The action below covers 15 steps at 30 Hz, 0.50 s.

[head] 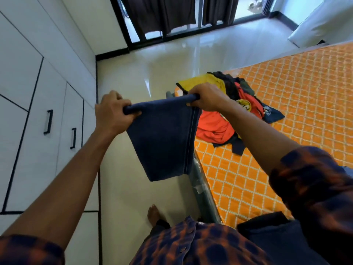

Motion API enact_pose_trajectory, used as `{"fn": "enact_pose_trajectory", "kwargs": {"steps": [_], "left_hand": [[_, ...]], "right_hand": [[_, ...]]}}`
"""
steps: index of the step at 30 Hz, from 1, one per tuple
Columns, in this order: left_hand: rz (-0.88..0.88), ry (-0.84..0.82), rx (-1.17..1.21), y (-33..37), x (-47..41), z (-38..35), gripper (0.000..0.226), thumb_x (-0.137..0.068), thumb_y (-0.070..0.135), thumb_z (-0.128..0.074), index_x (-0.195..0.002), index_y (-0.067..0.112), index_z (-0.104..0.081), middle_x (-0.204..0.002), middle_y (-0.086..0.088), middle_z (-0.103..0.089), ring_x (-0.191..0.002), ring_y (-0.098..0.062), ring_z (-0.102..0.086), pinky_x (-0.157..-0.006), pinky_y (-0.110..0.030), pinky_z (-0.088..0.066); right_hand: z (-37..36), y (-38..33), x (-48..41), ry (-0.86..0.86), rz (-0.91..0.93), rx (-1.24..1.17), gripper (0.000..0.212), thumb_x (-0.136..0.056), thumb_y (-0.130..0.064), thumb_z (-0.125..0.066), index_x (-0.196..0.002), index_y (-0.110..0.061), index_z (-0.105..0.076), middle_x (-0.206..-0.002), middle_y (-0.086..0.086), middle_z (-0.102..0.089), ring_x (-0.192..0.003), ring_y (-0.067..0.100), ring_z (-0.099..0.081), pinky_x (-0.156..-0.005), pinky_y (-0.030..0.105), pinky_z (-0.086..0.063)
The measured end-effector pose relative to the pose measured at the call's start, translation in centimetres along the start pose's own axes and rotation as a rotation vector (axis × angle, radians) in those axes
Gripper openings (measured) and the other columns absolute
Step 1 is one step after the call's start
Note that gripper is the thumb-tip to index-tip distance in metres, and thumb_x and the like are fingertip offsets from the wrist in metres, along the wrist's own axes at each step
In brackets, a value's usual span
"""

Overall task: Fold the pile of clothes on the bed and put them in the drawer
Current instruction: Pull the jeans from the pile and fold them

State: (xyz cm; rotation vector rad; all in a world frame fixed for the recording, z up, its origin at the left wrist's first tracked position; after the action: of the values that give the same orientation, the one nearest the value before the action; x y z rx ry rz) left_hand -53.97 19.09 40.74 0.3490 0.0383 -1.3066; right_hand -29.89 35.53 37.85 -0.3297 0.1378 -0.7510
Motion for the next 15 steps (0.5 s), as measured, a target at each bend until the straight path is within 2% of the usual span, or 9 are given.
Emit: {"fn": "enact_pose_trajectory", "kwargs": {"steps": [1,3,6,9,13,15], "left_hand": [[-0.033,0.030,0.021,1.4,-1.4,0.8,0.030,-0.085,0.046,-0.069,-0.081,0.016,-0.069,-0.095,-0.007,-0.055,-0.090,-0.028,-0.053,-0.074,-0.043,-0.045],[-0.102,0.067,0.071,4.5,-3.8,2.2,0.034,-0.085,0.048,-0.060,-0.079,0.014,-0.065,-0.093,-0.006,-0.059,-0.085,-0.028,-0.056,-0.068,-0.043,-0.047],[-0.198,0.183,0.129,10.4,-6.0,4.3,0.032,-0.087,0.041,-0.059,-0.075,0.012,-0.058,-0.075,-0.007,-0.058,-0.069,-0.029,-0.055,-0.058,-0.044,-0.046],[-0.296,0.295,0.170,16.4,-6.2,5.1,0.031,-0.088,0.034,-0.064,-0.070,0.013,-0.052,-0.066,-0.003,-0.052,-0.062,-0.023,-0.049,-0.054,-0.038,-0.038],[-0.414,0.189,0.294,22.2,-3.2,-0.7,0.027,-0.082,0.033,-0.065,-0.069,0.013,-0.051,-0.061,-0.002,-0.047,-0.060,-0.030,-0.051,-0.051,-0.034,-0.035],[-0.466,0.034,0.342,25.0,0.1,-6.4,0.027,-0.080,0.037,-0.062,-0.068,0.016,-0.049,-0.060,-0.002,-0.045,-0.059,-0.029,-0.049,-0.053,-0.032,-0.024]], "right_hand": [[2.4,0.8,-0.4,0.051,-0.016,0.006,0.014,-0.084,-0.027,-0.075,-0.093,-0.017,-0.073,-0.093,0.007,-0.069,-0.095,0.032,-0.064,-0.070,0.034,-0.038],[6.9,2.5,-0.4,0.133,-0.038,0.024,0.014,-0.085,-0.029,-0.073,-0.097,-0.021,-0.074,-0.089,0.006,-0.069,-0.096,0.032,-0.065,-0.071,0.032,-0.035],[13.7,5.5,1.5,0.314,-0.073,0.063,0.029,-0.082,-0.039,-0.068,-0.106,-0.024,-0.075,-0.099,0.010,-0.074,-0.102,0.034,-0.066,-0.081,0.039,-0.049],[18.1,9.0,6.2,0.504,-0.068,0.055,0.033,-0.081,-0.040,-0.062,-0.106,-0.024,-0.076,-0.096,0.009,-0.075,-0.096,0.033,-0.067,-0.082,0.044,-0.051],[16.0,14.9,13.9,0.487,-0.167,0.129,0.029,-0.081,-0.030,-0.066,-0.105,-0.020,-0.079,-0.092,0.014,-0.074,-0.087,0.041,-0.065,-0.076,0.047,-0.051],[11.8,18.1,18.9,0.436,-0.280,0.067,0.029,-0.077,-0.024,-0.069,-0.103,-0.017,-0.081,-0.091,0.015,-0.075,-0.085,0.039,-0.069,-0.072,0.047,-0.054]]}}
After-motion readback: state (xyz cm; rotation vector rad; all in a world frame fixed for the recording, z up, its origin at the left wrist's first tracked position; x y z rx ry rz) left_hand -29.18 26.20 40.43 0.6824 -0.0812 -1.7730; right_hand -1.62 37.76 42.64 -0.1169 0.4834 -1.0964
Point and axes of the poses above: each hand's wrist, its own x-axis away from the middle knuckle, its own z-axis out of the back of the hand, y = z × x, the point moved 6 cm from there along -x, towards the middle knuckle
